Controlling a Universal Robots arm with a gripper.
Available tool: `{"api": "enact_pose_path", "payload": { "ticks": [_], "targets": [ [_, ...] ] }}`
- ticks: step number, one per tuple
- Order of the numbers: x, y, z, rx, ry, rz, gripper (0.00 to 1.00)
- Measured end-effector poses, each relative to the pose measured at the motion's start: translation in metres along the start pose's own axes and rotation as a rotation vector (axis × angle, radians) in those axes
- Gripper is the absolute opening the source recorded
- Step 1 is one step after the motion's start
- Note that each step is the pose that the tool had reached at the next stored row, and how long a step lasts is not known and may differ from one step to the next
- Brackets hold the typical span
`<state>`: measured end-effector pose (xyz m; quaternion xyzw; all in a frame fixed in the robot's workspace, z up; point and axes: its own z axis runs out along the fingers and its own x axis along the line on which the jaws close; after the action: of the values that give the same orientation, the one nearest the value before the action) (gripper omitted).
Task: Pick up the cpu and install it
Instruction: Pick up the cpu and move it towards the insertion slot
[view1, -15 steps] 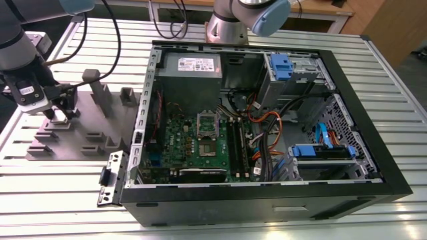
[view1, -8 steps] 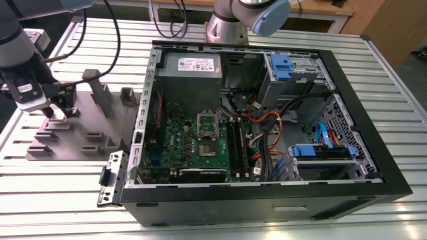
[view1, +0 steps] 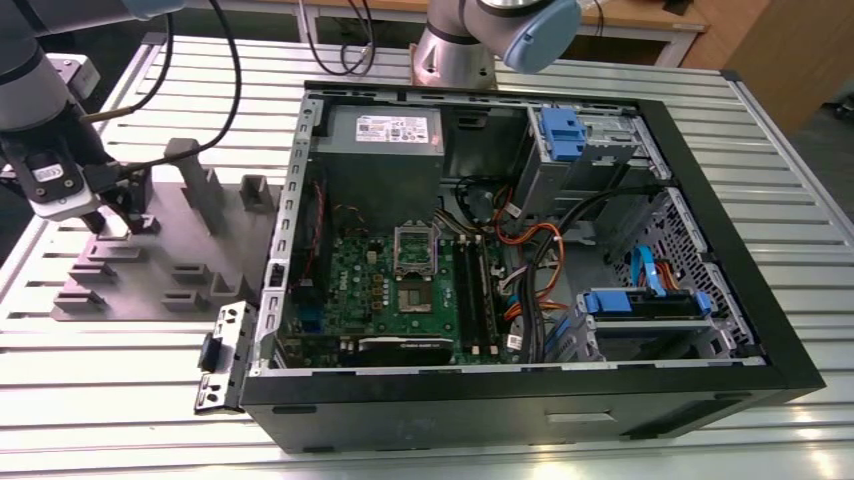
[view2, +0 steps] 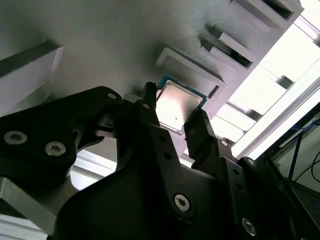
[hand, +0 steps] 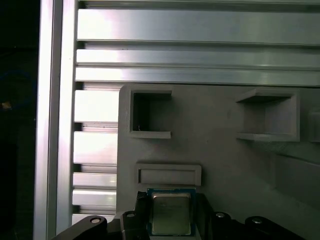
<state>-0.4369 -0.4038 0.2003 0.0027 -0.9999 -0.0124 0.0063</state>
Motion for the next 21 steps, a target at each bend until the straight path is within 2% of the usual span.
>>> {"api": "enact_pose_path", "payload": {
  "ticks": [3,21],
  "targets": [
    [0.0000,0.0000,-0.0013,0.0026,0.0001,0.000,0.47],
    [0.0000,0.0001,-0.0037,0.0027,0.0002,0.000,0.47]
  ]
}}
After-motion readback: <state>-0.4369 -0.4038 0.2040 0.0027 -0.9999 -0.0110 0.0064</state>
